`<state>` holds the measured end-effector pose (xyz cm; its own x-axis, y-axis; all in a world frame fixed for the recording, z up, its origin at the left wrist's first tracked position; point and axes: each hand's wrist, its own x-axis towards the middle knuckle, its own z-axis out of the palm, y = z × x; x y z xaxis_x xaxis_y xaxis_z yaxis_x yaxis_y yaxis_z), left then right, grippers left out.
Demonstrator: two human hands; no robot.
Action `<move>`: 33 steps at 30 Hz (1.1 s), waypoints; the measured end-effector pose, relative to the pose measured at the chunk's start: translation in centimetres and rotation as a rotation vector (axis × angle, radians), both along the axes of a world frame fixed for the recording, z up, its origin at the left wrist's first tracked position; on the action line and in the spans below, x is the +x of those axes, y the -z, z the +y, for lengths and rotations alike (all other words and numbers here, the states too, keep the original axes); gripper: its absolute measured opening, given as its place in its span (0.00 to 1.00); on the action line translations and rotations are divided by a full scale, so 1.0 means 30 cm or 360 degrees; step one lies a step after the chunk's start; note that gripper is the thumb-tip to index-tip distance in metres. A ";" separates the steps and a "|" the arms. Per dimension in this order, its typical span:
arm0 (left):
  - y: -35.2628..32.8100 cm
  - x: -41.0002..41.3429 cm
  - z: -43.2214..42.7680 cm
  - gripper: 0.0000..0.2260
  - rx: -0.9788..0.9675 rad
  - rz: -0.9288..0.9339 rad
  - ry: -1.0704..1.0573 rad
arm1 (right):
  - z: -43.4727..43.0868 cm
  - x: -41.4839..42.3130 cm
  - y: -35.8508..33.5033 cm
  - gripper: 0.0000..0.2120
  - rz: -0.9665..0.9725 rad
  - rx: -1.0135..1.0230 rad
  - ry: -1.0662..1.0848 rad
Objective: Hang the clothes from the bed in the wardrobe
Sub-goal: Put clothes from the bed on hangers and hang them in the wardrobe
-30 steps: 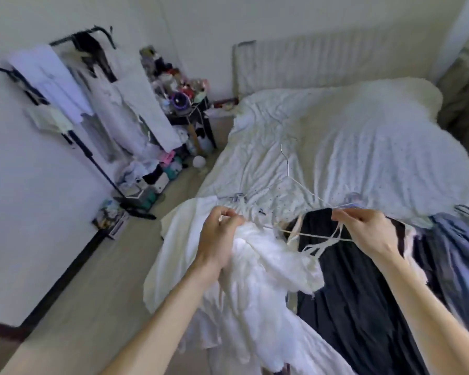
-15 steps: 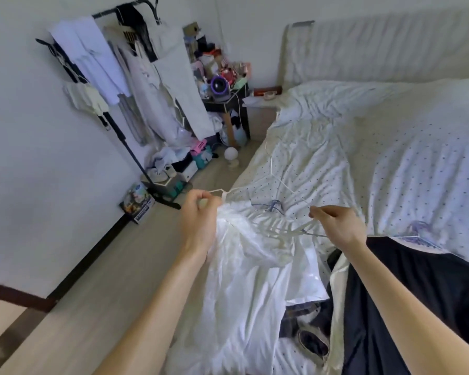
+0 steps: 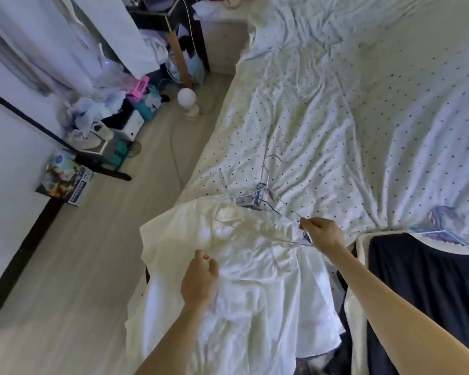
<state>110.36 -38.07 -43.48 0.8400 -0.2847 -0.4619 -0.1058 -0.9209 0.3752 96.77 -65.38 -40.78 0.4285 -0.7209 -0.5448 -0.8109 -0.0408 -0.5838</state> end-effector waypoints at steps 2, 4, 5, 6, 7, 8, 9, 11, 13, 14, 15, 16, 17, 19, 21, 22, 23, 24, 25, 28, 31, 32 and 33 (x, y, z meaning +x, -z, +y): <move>0.069 0.073 0.000 0.16 0.0388 -0.0134 0.0197 | -0.040 0.063 0.073 0.13 0.0056 0.0038 -0.0013; 0.098 0.146 -0.054 0.27 0.0314 -0.0348 0.0276 | -0.073 0.116 0.149 0.14 0.0108 0.0045 -0.0080; 0.103 0.183 -0.101 0.31 0.0189 -0.0448 0.0347 | -0.085 0.137 0.193 0.14 0.0160 0.0040 -0.0117; 0.112 0.218 -0.152 0.33 0.0088 -0.0538 0.0465 | -0.093 0.153 0.235 0.15 0.0219 0.0042 -0.0151; 0.119 0.250 -0.207 0.33 0.0026 -0.0555 0.0606 | -0.094 0.162 0.278 0.15 0.0274 0.0048 -0.0177; 0.131 0.281 -0.257 0.33 -0.0004 -0.0532 0.0747 | -0.091 0.168 0.319 0.15 0.0323 0.0033 -0.0198; 0.153 0.309 -0.301 0.32 0.0013 -0.0495 0.0859 | -0.083 0.170 0.357 0.15 0.0367 -0.0016 -0.0227; 0.230 0.352 -0.350 0.29 0.0183 -0.0306 0.1008 | -0.049 0.166 0.424 0.17 0.0456 -0.0147 -0.0316; 0.313 0.374 -0.355 0.29 0.0452 -0.0030 0.1039 | -0.002 0.162 0.479 0.17 0.0505 -0.0241 -0.0325; 0.346 0.374 -0.352 0.29 0.0557 0.0078 0.1026 | 0.020 0.163 0.501 0.16 0.0477 -0.0280 -0.0288; 0.371 0.370 -0.345 0.30 0.0611 0.0129 0.1009 | 0.037 0.165 0.521 0.15 0.0427 -0.0319 -0.0238; 0.391 0.362 -0.339 0.30 0.0628 0.0141 0.1001 | 0.047 0.162 0.531 0.15 0.0382 -0.0351 -0.0186; 0.399 0.361 -0.328 0.30 0.0629 0.0135 0.0988 | 0.056 0.160 0.538 0.16 0.0345 -0.0379 -0.0175; 0.402 0.368 -0.325 0.30 0.0642 0.0132 0.0990 | 0.062 0.129 0.531 0.20 0.0355 -0.0391 -0.0232; 0.390 0.378 -0.332 0.29 0.0693 0.0126 0.1034 | 0.073 0.066 0.494 0.23 0.0363 -0.0384 -0.0308; 0.377 0.378 -0.339 0.29 0.0716 0.0104 0.1050 | 0.083 0.023 0.468 0.24 0.0311 -0.0374 -0.0331; 0.363 0.372 -0.347 0.28 0.0724 0.0068 0.1050 | 0.092 -0.025 0.438 0.24 0.0264 -0.0344 -0.0343; 0.343 0.356 -0.356 0.28 0.0710 0.0030 0.1038 | 0.104 -0.078 0.402 0.24 0.0256 -0.0291 -0.0354; 0.319 0.332 -0.367 0.27 0.0683 -0.0001 0.1027 | 0.119 -0.135 0.364 0.24 0.0276 -0.0247 -0.0360; 0.223 0.212 -0.409 0.26 0.0596 -0.0055 0.1078 | 0.169 -0.322 0.231 0.23 0.0254 -0.0238 -0.0248; 0.104 0.032 -0.452 0.28 0.0543 -0.0039 0.1238 | 0.217 -0.510 0.082 0.20 0.0170 -0.0306 -0.0124; 0.062 -0.040 -0.468 0.28 0.0515 -0.0038 0.1294 | 0.233 -0.576 0.031 0.20 0.0154 -0.0330 -0.0088; 0.020 -0.118 -0.486 0.28 0.0478 -0.0049 0.1353 | 0.247 -0.645 -0.020 0.20 0.0141 -0.0360 -0.0051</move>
<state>106.82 -52.65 -44.08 0.4143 -0.6865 -0.5975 -0.8019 -0.5858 0.1171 77.42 -57.96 -40.17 0.4109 -0.8156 -0.4074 -0.8548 -0.1892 -0.4833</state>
